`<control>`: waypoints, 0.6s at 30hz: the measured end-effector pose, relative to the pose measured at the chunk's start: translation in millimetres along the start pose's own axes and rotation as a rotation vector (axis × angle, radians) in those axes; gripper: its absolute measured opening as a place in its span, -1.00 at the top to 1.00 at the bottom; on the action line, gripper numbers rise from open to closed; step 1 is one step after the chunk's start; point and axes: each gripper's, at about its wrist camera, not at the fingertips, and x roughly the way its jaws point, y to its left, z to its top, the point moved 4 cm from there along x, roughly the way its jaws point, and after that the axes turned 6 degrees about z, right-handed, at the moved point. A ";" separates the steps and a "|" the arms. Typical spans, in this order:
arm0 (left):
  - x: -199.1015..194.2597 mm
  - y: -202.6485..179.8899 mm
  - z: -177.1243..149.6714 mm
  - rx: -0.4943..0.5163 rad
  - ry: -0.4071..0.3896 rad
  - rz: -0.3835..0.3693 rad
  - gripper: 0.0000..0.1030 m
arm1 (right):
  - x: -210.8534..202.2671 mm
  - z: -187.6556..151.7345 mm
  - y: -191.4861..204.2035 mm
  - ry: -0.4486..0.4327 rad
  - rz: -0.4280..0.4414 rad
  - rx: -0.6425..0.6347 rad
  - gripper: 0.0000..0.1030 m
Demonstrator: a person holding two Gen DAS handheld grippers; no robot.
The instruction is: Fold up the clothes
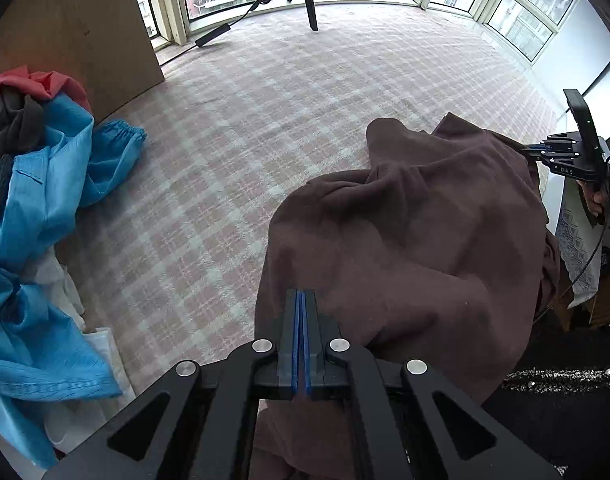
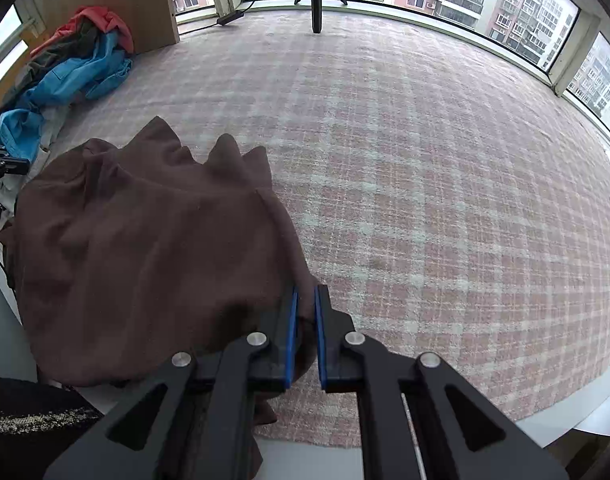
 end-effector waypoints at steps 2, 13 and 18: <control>9.8 -3.4 19.0 0.006 -0.016 -0.020 0.36 | 12.3 -1.4 0.1 0.026 0.010 0.010 0.84; 106.6 -66.0 75.6 0.315 0.056 0.008 0.01 | 23.9 -1.1 0.4 0.031 0.030 0.031 0.83; 81.1 -53.5 71.2 0.207 0.029 -0.082 0.88 | 20.5 2.2 -3.0 0.006 0.040 0.054 0.83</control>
